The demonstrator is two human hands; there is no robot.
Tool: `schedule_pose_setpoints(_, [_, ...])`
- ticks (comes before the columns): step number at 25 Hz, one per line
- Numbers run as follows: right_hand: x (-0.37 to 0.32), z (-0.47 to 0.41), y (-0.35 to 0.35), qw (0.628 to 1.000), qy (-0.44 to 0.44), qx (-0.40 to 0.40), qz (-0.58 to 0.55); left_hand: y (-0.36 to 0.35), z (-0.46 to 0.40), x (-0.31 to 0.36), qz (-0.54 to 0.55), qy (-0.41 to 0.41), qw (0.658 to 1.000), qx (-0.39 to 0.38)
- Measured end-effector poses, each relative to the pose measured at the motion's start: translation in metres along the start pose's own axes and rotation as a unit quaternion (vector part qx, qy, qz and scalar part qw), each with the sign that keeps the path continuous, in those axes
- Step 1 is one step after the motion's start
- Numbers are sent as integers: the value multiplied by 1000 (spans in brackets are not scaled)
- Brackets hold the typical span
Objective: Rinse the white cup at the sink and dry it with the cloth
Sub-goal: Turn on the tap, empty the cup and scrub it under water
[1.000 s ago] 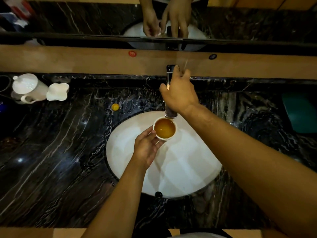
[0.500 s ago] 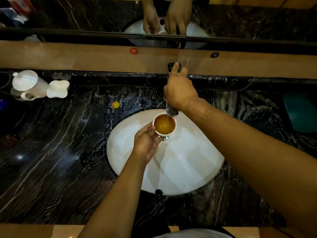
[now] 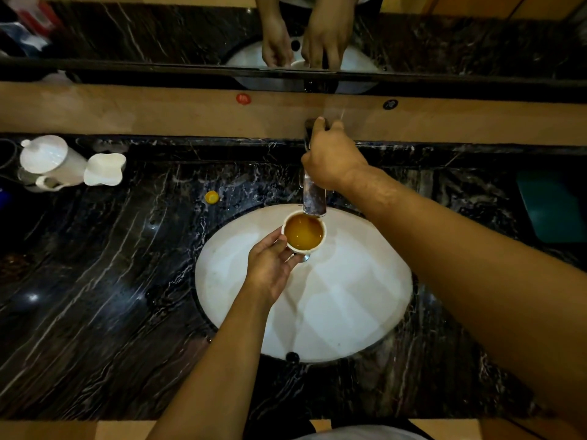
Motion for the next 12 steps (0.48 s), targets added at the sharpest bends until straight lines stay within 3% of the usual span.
schedule_pose_setpoints(12, [-4, -1, 10, 999, 28, -15, 25, -2, 0, 3, 1, -11, 1000, -12])
Point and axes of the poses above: each hand's wrist, its own z-axis away from the middle knuckle, its own y-axis out of the back of the hand, x = y × z, the point moved 7 cm from there along -z, towards the middle knuckle, and after that the axes turned 13 degrees about -z, right-handed, at the moved point
